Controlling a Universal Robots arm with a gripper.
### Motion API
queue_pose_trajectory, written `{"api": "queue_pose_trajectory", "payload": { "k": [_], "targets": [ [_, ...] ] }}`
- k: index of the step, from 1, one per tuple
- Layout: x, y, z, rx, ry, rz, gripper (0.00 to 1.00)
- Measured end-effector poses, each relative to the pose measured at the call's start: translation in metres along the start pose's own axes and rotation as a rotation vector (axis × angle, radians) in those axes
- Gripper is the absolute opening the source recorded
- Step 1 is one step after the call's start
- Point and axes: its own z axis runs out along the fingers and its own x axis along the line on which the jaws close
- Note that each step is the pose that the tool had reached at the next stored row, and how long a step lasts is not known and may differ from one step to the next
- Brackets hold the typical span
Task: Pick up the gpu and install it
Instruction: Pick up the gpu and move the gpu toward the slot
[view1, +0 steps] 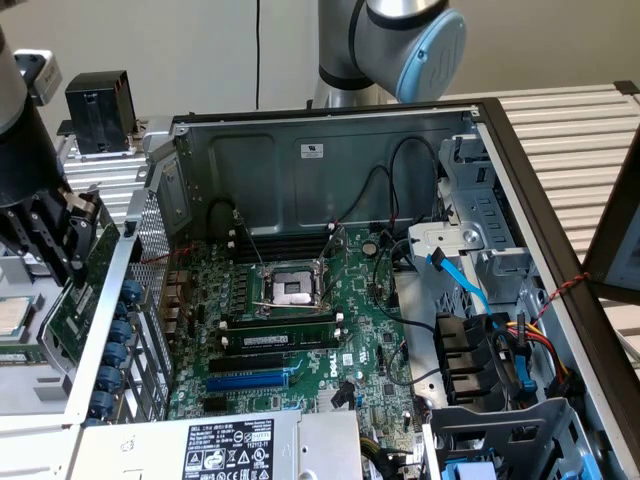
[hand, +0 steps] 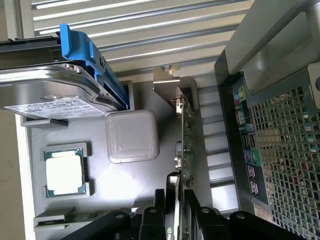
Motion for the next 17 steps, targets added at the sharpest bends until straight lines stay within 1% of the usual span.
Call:
{"api": "queue_pose_trajectory", "payload": {
  "k": [1, 3, 6, 7, 9, 11, 12, 13, 14, 15, 16, 17],
  "targets": [
    [-0.0001, 0.0, 0.0, 0.006, -0.0006, 0.0, 0.29],
    [-0.0002, 0.0, 0.0, 0.0209, -0.0019, 0.0, 0.29],
    [-0.0007, 0.0001, 0.0, 0.048, -0.0066, -0.001, 0.29],
    [-0.0011, 0.0002, 0.0, 0.0533, -0.0076, -0.002, 0.29],
    [-0.0011, 0.0002, 0.0, 0.06, -0.0087, -0.004, 0.29],
    [-0.0012, 0.0002, -0.0002, 0.0653, -0.0094, -0.006, 0.29],
    [-0.0012, 0.0, -0.0004, 0.0673, -0.0095, -0.007, 0.31],
    [-0.0012, -0.0001, -0.0004, 0.0686, -0.0097, -0.008, 0.31],
    [-0.0013, -0.0003, -0.0005, 0.0694, -0.0097, -0.01, 0.37],
    [-0.0014, -0.0003, -0.0005, 0.07, -0.0098, -0.011, 0.37],
    [-0.0015, -0.0003, -0.0004, 0.0707, -0.0105, -0.013, 0.43],
    [-0.0016, -0.0004, -0.0003, 0.0727, -0.0134, -0.014, 0.43]
  ]
}}
